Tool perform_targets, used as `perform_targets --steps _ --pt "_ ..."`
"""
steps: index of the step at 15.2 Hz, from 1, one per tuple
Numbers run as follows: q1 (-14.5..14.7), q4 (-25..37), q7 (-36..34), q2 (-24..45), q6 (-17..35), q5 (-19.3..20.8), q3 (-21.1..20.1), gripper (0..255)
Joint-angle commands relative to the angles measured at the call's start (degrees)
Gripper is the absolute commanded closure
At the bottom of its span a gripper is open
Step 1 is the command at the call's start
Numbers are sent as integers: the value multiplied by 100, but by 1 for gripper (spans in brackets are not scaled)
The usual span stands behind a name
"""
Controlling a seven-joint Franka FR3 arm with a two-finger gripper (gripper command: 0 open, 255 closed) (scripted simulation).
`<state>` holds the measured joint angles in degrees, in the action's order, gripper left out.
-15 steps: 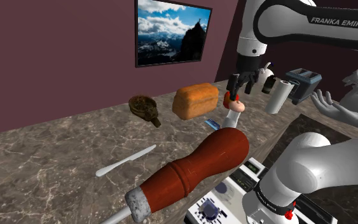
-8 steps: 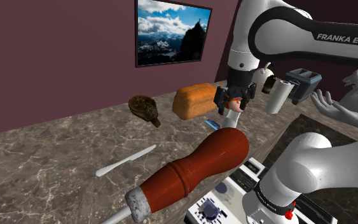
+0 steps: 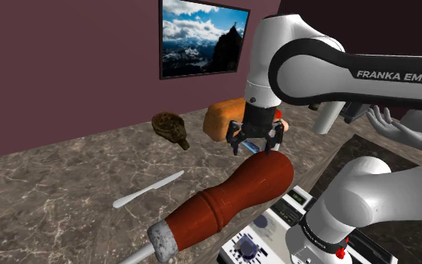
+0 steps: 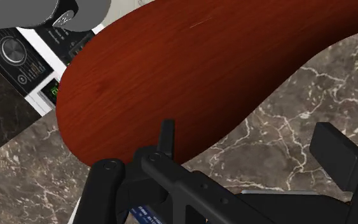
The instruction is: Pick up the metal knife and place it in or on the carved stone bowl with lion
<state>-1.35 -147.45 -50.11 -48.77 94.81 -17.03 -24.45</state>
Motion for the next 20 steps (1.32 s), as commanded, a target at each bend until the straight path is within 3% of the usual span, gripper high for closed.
perform_targets --steps 1,8,14,16,18,19,20 --pt "-100 133 -636 243 216 -267 -379 0" --pt "-687 639 -2698 1254 1172 -852 -1775 0" --pt "-1708 1385 -4614 2503 2068 -640 -3200 0" --pt "-2215 1680 -5365 3035 2368 -315 -3806 0" --pt "-2891 1992 -6271 3714 2664 272 -4589 0" --pt "-3358 2154 -6878 4210 2808 796 -5136 0" --pt "-3803 2330 -8018 5287 2905 2067 -5774 0"
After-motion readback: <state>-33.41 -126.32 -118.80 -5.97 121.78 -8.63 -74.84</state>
